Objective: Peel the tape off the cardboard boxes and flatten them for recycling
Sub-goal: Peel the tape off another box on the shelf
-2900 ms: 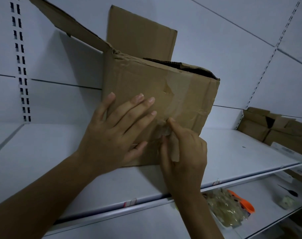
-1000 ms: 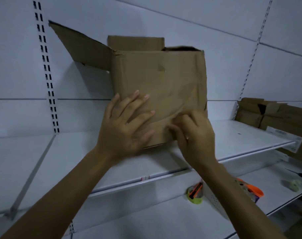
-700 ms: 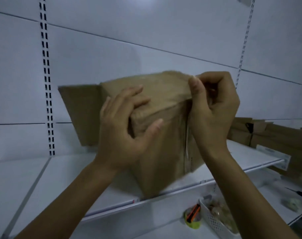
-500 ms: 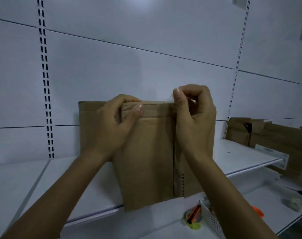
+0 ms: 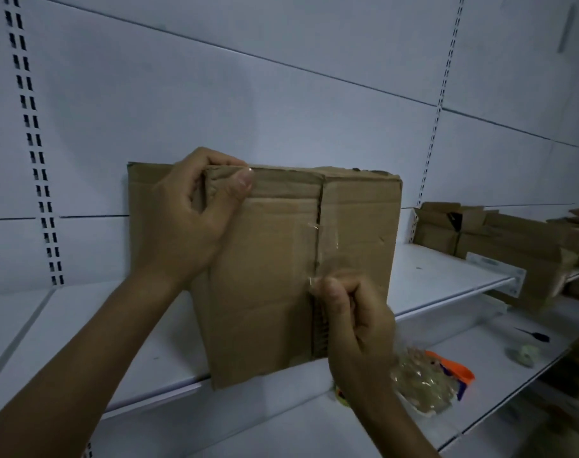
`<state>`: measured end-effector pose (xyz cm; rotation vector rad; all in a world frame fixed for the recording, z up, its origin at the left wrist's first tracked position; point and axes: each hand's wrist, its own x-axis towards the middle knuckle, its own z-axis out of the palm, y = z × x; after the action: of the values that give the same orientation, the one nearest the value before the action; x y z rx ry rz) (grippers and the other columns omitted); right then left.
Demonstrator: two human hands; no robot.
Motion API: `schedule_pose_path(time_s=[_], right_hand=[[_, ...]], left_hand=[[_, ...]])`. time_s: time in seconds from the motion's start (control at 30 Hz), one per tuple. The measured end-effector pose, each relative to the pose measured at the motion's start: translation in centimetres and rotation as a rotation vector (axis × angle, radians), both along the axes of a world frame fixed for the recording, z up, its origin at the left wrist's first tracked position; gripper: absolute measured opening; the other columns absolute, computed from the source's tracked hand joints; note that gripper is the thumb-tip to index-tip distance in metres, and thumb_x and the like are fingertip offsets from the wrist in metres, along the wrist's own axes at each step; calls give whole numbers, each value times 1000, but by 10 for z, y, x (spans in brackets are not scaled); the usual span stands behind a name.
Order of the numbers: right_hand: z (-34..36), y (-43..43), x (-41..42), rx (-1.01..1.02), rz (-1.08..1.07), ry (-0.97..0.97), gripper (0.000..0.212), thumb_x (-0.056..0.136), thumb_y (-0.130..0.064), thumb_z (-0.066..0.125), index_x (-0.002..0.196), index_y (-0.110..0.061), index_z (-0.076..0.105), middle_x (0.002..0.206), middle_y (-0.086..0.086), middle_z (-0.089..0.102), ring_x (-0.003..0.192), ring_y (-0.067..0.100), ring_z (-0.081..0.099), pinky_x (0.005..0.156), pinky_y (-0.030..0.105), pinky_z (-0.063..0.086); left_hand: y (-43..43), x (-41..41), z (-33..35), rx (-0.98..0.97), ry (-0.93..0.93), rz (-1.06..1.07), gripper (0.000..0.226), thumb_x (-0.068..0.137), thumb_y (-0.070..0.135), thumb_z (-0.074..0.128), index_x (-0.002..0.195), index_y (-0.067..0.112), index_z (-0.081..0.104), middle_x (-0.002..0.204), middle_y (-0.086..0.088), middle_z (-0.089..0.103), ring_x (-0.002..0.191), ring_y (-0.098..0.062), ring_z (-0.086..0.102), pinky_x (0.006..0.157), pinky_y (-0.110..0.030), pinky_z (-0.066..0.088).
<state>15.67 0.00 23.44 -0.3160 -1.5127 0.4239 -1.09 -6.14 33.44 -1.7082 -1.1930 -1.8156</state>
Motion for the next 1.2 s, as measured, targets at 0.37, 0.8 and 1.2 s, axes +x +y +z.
schedule_pose_path(time_s=[0.37,0.8,1.2], right_hand=[[-69,-37,-14,-136,-57,61,30,98,-34,45,76,-18,60,77,-7,62,75,7,59,64,18,42],[-152,-81,50,156,-546,-342,60,95,-35,47,149,-22,24,158,-9,19,143,18,28,118,43,19],[-23,7,36,447,-410,-516,52,92,-18,57,139,-4,42,148,12,38,143,21,28,117,48,17]], left_hand=[[1,45,-90,116,880,766,39,94,30,56,130,14,58,143,-10,47,135,-25,41,107,-42,30],[-9,56,-142,22,838,838,52,87,27,62,137,25,48,149,-9,34,139,-28,31,113,-43,15],[-24,83,-118,-153,280,146,18,84,33,57,86,23,73,97,17,68,105,-4,61,116,-32,-4]])
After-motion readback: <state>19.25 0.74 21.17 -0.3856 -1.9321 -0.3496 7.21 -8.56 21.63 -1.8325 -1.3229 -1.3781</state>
